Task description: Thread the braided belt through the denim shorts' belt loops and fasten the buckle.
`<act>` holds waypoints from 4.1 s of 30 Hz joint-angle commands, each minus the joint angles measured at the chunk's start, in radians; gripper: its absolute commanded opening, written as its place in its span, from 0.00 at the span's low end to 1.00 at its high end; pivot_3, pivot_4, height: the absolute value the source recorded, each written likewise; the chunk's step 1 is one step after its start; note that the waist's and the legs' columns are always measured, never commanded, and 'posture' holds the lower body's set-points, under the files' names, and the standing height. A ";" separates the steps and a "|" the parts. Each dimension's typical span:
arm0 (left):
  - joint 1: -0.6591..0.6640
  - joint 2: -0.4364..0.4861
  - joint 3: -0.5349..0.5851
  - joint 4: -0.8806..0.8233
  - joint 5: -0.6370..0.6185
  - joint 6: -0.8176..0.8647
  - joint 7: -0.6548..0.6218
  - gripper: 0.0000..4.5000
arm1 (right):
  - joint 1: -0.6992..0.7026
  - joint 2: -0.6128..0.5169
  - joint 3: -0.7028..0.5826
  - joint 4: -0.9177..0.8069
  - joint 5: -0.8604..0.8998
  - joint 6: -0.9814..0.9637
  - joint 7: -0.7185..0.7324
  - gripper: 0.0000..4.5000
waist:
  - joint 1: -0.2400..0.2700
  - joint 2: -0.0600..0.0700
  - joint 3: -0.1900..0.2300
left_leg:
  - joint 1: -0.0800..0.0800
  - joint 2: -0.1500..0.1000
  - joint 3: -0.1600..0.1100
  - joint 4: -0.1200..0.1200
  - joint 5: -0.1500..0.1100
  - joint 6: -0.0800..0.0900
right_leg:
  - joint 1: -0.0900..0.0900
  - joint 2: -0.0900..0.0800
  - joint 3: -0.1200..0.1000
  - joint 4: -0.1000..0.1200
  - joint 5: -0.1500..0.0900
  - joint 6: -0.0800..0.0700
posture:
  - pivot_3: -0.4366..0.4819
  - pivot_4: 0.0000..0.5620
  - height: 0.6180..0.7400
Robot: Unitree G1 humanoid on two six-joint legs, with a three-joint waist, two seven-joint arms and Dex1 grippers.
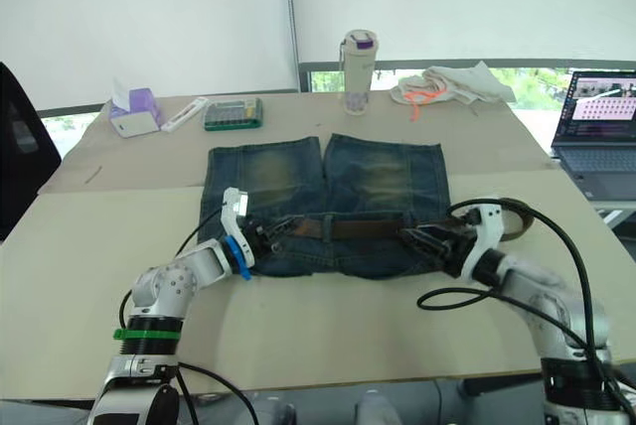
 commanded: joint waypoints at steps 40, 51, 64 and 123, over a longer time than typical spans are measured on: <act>-0.121 -0.036 -0.035 0.136 0.147 -0.218 -0.048 0.00 | -0.062 0.184 -0.358 0.255 -0.148 0.135 -0.491 0.01 | 0.058 -0.004 -0.001 | -0.001 -0.004 -0.004 0.003 0.000 0.000 | 0.004 -0.002 0.000 -0.001 0.001 0.000 | 0.48 0.27 1.00; -0.103 -0.036 -0.016 0.105 0.127 -0.195 -0.035 0.00 | 0.012 0.060 -0.450 0.313 -0.170 0.097 -0.474 0.01 | 0.061 -0.004 -0.001 | -0.001 -0.003 -0.003 0.003 0.000 0.000 | 0.005 -0.002 -0.001 -0.002 0.001 0.001 | 0.48 0.27 1.00; -0.105 -0.106 -0.023 0.062 0.079 -0.141 -0.031 0.00 | 0.059 0.006 -0.432 0.190 -0.073 -0.006 -0.226 0.31 | 0.043 -0.003 -0.001 | -0.002 -0.003 -0.003 0.003 0.000 0.000 | 0.005 -0.001 -0.001 -0.002 0.000 0.001 | 0.48 0.27 1.00; -0.089 -0.128 -0.041 0.026 0.071 -0.077 -0.033 0.46 | -0.068 0.571 -0.187 -0.062 0.373 0.122 -0.413 0.00 | 0.015 0.003 -0.001 | -0.002 -0.001 -0.006 0.002 0.000 0.000 | 0.000 0.001 0.001 0.001 0.001 0.001 | 0.48 0.27 1.00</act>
